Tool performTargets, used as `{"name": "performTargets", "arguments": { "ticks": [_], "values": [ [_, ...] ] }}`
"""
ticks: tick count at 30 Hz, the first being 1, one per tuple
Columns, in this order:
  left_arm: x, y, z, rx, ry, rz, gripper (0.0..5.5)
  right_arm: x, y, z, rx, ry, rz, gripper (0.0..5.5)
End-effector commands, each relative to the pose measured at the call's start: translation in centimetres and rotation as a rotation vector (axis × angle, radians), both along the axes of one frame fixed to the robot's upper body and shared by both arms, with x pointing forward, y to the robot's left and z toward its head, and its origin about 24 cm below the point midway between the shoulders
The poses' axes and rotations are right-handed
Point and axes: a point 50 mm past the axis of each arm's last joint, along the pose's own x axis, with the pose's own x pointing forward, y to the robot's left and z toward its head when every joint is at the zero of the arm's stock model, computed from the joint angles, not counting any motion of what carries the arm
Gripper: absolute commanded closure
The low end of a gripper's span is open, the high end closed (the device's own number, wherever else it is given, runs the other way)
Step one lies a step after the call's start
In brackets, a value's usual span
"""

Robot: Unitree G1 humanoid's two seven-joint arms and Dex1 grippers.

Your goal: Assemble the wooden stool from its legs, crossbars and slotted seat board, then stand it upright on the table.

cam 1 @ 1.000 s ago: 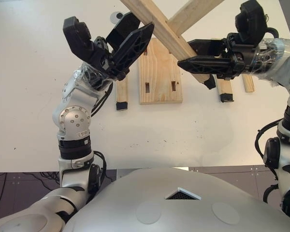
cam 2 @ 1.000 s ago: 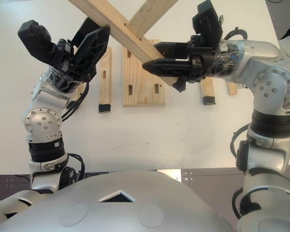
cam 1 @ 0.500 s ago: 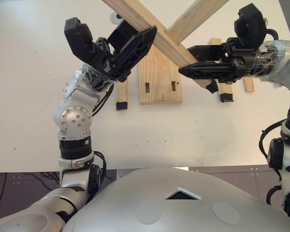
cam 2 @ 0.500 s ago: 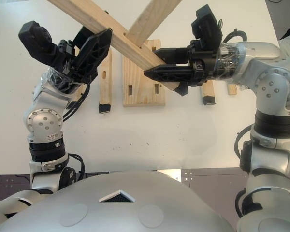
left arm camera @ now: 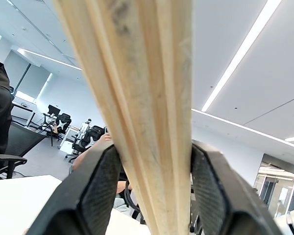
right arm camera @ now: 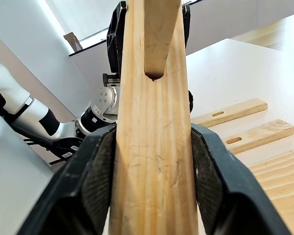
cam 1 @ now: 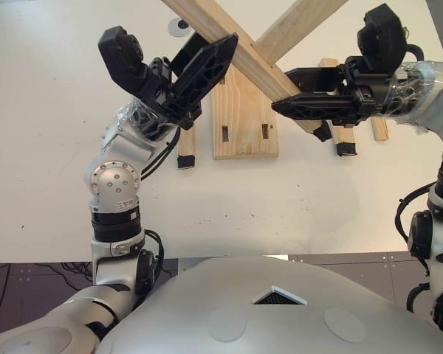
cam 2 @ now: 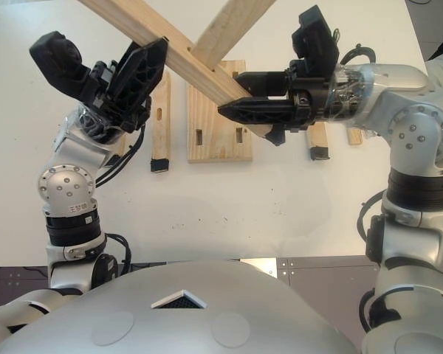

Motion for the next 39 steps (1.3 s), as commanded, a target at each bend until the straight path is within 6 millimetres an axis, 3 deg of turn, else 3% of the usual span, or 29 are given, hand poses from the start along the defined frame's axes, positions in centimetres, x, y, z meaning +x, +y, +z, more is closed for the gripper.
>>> {"name": "performTargets", "arguments": {
  "ticks": [1, 10, 16, 20, 29, 39],
  "values": [
    [0.9, 0.8, 0.2, -0.053, 0.037, 0.067, 3.42, 0.0, 0.4, 0.1, -0.004, -0.017, 0.003, 3.07],
    [1.7, 2.2, 0.0, -0.063, 0.05, 0.184, 3.44, 0.6, 0.2, 0.0, -0.02, -0.035, -0.043, 1.69],
    [1.4, 5.0, 0.9, 0.034, -0.006, 0.264, 3.46, 1.9, -1.0, -0.4, -0.056, -0.071, -0.149, 1.69],
    [1.5, 6.3, 1.1, 0.107, -0.021, 0.289, 3.46, 3.2, -1.4, -1.7, -0.115, -0.097, -0.248, 1.69],
    [3.0, 6.5, -0.9, 0.33, -0.029, 0.27, 3.47, 2.4, -1.6, -5.1, -0.296, -0.145, -0.212, 1.69],
    [3.9, 6.8, -3.7, 0.501, -0.032, 0.241, 3.47, 2.2, -2.0, -6.6, -0.354, -0.137, -0.187, 1.69]
  ]
}}
